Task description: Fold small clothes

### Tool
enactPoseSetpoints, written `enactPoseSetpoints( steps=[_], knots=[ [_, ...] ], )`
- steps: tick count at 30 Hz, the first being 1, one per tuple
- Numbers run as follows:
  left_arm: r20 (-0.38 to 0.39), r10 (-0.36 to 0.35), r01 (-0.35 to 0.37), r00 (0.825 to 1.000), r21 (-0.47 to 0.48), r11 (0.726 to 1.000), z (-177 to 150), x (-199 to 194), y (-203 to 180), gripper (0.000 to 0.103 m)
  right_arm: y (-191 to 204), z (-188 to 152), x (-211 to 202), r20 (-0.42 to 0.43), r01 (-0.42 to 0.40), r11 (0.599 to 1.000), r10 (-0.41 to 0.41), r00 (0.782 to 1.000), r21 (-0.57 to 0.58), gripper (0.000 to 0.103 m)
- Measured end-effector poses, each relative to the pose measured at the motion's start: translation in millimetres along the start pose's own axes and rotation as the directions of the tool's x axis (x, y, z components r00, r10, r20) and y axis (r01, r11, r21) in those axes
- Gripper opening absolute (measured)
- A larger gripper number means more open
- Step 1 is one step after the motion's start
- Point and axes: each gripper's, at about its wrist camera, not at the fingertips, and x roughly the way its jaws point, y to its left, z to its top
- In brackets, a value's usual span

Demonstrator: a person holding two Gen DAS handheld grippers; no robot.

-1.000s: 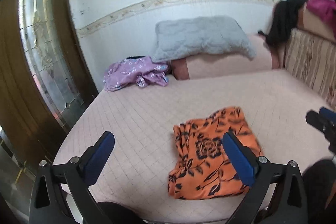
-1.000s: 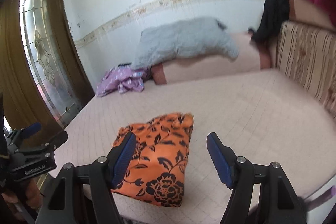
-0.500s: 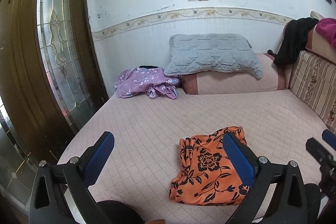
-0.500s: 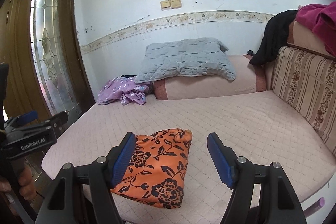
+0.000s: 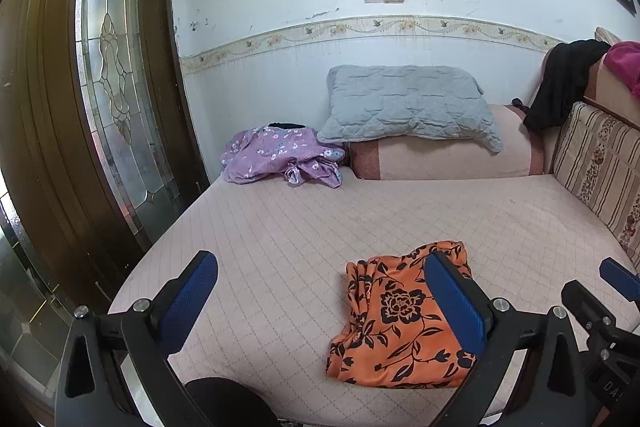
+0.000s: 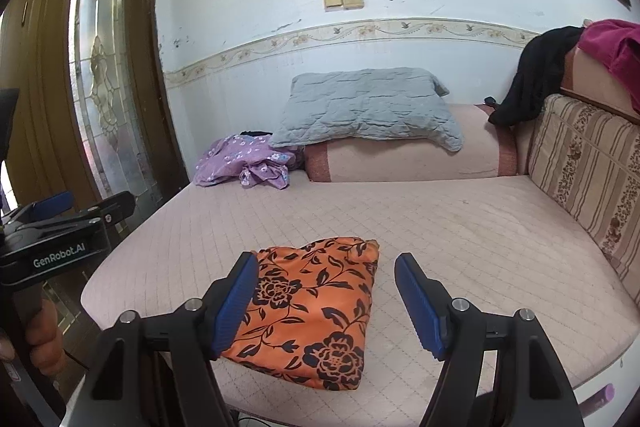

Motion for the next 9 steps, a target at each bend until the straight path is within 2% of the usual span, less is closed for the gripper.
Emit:
enactPoseSetpoints(
  steps=[9],
  knots=[
    [-0.02,-0.047,0.046,0.999,-0.04,0.998,-4.4,8.6,9.6,0.103,12.3,-4.7,14.4,-0.039,-0.014,0.999,0.012,0.999,-0.03,0.074]
  ],
)
